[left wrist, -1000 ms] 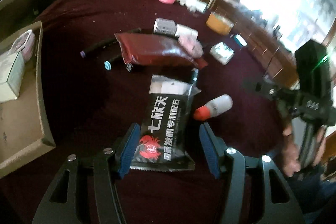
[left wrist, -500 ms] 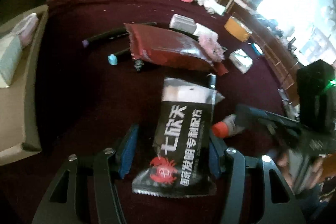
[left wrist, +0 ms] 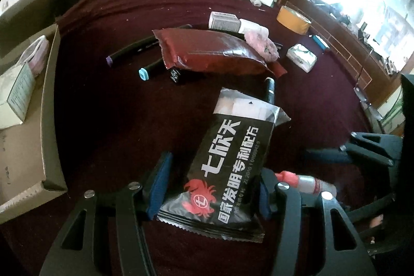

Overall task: Organize objects
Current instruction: 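Grasp the black snack packet with the left tool while the right tool reaches the white bottle, then grasp the orange-capped white bottle with the right tool while the left tool lifts the packet, then carry the packet and bottle into the tray and release both, then grasp the black marker with the left tool while the right tool grasps the teal cartoon pouch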

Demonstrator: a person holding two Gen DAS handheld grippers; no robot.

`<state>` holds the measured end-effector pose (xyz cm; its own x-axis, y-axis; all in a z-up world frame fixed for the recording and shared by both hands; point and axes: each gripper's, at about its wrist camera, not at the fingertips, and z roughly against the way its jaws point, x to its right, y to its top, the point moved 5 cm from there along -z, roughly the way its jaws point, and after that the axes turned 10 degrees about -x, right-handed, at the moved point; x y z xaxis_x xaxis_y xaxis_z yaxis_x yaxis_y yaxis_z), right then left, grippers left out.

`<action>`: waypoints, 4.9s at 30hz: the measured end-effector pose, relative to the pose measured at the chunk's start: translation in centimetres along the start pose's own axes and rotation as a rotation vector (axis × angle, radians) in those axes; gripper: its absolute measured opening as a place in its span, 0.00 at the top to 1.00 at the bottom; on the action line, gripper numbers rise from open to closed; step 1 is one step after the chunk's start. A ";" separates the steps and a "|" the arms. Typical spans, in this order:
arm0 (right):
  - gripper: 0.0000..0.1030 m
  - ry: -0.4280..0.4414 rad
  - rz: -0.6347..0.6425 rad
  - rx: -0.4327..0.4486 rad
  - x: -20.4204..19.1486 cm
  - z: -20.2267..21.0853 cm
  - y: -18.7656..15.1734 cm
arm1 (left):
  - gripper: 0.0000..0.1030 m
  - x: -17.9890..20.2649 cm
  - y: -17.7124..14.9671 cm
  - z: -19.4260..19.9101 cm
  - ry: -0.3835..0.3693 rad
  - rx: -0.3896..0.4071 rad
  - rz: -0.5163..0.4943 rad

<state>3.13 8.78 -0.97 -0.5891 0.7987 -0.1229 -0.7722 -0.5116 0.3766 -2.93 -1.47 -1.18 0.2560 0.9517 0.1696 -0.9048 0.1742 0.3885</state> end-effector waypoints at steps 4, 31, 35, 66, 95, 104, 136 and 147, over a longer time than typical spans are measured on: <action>0.64 -0.076 0.059 -0.007 -0.3 0.4 -1.5 | 0.63 0.4 0.3 -0.2 0.012 -0.001 -0.011; 0.76 0.185 -0.046 0.137 -5.2 4.0 5.3 | 0.67 -12.3 -1.9 13.4 -0.026 0.338 0.301; 0.76 0.201 0.024 0.152 -8.3 4.4 7.9 | 0.67 -17.2 -3.4 15.0 0.038 0.374 0.413; 0.75 0.252 0.136 -0.028 -21.1 -8.6 18.5 | 0.64 -27.3 -7.5 11.2 0.173 0.275 0.687; 0.54 0.351 0.021 0.092 -14.6 -0.9 14.3 | 0.51 -20.9 -5.1 14.4 0.147 0.313 0.592; 0.55 0.294 -0.184 0.186 -2.0 3.9 10.2 | 0.51 -11.0 -1.7 10.3 0.074 0.216 0.356; 0.46 0.079 -0.932 0.243 23.9 5.0 0.7 | 0.89 5.5 2.4 -2.5 0.088 0.052 -0.092; 0.39 -0.253 -0.960 0.020 26.8 2.0 6.9 | 0.89 5.2 2.6 -2.6 0.062 0.057 -0.075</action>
<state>-17.51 27.32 0.21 0.3543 0.9166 -0.1854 -0.8895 0.3915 0.2355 -4.78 4.61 -1.65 0.2990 0.9507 0.0824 -0.8628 0.2325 0.4488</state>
